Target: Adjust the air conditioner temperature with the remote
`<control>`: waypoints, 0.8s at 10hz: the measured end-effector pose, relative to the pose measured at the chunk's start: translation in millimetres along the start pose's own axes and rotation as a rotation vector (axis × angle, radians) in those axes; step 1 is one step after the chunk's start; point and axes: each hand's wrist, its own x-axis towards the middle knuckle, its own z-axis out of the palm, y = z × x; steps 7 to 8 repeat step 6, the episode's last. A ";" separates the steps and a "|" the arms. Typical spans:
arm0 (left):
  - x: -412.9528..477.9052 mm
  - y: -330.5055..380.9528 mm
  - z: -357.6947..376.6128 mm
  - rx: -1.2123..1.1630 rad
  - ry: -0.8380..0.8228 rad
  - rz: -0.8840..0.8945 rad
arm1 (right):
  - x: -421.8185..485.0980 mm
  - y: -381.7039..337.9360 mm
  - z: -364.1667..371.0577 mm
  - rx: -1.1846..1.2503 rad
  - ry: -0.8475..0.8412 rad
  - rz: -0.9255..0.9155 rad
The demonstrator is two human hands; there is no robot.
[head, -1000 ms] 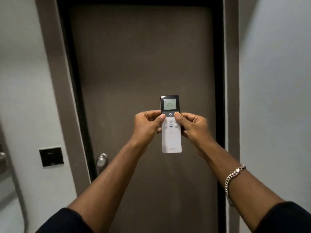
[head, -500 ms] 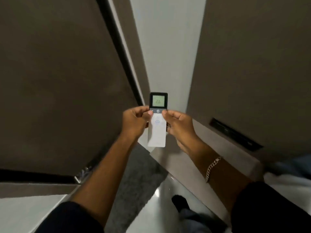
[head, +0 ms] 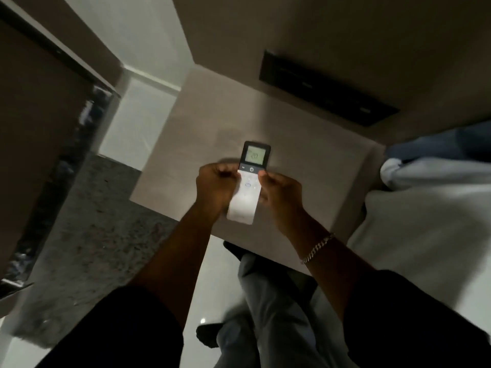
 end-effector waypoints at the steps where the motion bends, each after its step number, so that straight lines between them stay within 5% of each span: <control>1: 30.6 -19.6 27.9 0.120 0.037 0.063 | 41.7 22.5 -2.4 -0.126 0.106 0.010; 5: 11.1 -13.6 33.2 0.334 0.038 0.365 | 61.5 27.7 8.5 -0.122 0.326 0.078; 8: 1.8 -16.8 14.5 0.271 0.026 0.383 | 47.8 20.6 13.6 -0.220 0.343 0.029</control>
